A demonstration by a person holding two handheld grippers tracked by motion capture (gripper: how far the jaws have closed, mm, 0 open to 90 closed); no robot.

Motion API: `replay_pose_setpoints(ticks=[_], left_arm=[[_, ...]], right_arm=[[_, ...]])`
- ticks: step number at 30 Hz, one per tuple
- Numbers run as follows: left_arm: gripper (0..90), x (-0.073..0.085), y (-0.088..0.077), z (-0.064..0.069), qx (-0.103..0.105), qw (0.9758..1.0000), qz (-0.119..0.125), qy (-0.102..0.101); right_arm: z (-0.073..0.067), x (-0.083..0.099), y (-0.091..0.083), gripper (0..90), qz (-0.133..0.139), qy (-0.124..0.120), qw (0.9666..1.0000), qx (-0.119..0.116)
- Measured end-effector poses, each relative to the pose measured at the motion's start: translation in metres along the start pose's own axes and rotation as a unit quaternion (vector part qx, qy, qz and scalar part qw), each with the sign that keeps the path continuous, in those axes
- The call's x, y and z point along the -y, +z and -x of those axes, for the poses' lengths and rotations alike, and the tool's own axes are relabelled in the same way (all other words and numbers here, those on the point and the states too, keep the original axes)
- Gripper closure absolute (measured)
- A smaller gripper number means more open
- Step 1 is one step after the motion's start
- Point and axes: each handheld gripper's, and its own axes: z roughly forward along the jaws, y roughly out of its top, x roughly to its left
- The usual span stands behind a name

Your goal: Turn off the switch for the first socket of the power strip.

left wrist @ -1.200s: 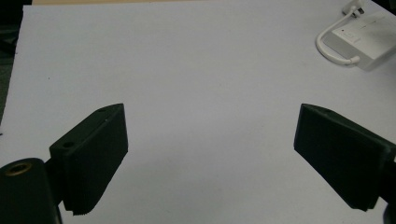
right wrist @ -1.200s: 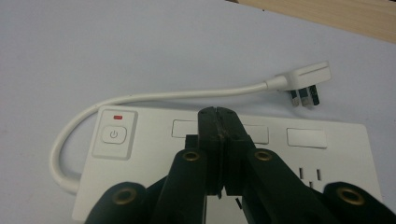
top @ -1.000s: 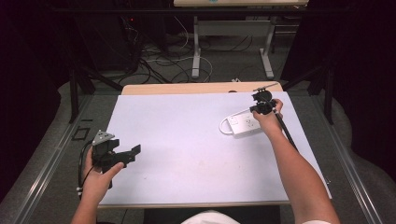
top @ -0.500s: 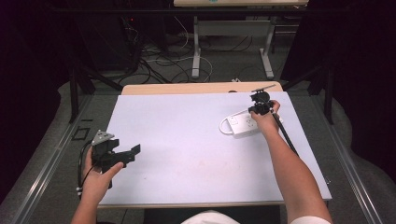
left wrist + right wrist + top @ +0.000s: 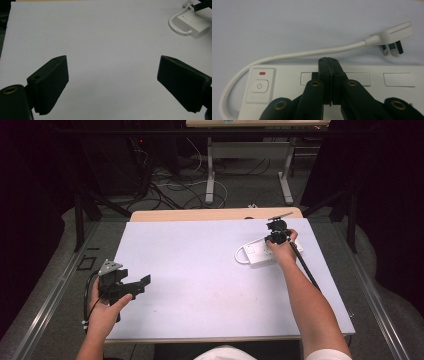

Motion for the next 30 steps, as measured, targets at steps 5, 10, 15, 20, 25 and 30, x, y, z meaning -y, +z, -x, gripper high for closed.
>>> replay_pose_setpoints(ticks=[5, 10, 15, 20, 25, 30], left_arm=[[10.1, 0.0, -0.0003, 0.0, 0.0, 1.0, 0.0, 0.0], [10.1, -0.0004, -0.0009, 0.0003, 0.001, 1.0, -0.001, 0.002], [10.1, -0.0002, -0.0011, 0.0, 0.0, 1.0, -0.001, 0.001], [10.1, -0.0001, -0.0006, 0.0006, 0.0, 1.0, 0.0, 0.003], [10.1, -0.0003, -0.0013, 0.0005, 0.0, 1.0, -0.001, 0.003], [10.1, -0.0004, -0.0017, 0.0004, 0.0, 1.0, -0.001, 0.003]], right_arm=[[-0.0008, 0.001, 0.0016, 90.0, -0.002, 0.001, 1.0, 0.004], [-0.0021, 0.0011, 0.0016, 90.0, -0.002, 0.004, 1.0, 0.003], [-0.0022, 0.0012, 0.0015, 90.0, -0.003, 0.005, 1.0, 0.003], [-0.0015, 0.0013, 0.0018, 90.0, -0.002, 0.003, 1.0, 0.004], [-0.003, 0.0014, 0.0019, 90.0, -0.002, 0.003, 1.0, 0.006], [-0.0022, 0.0019, 0.0027, 90.0, -0.007, 0.002, 1.0, 0.006]])
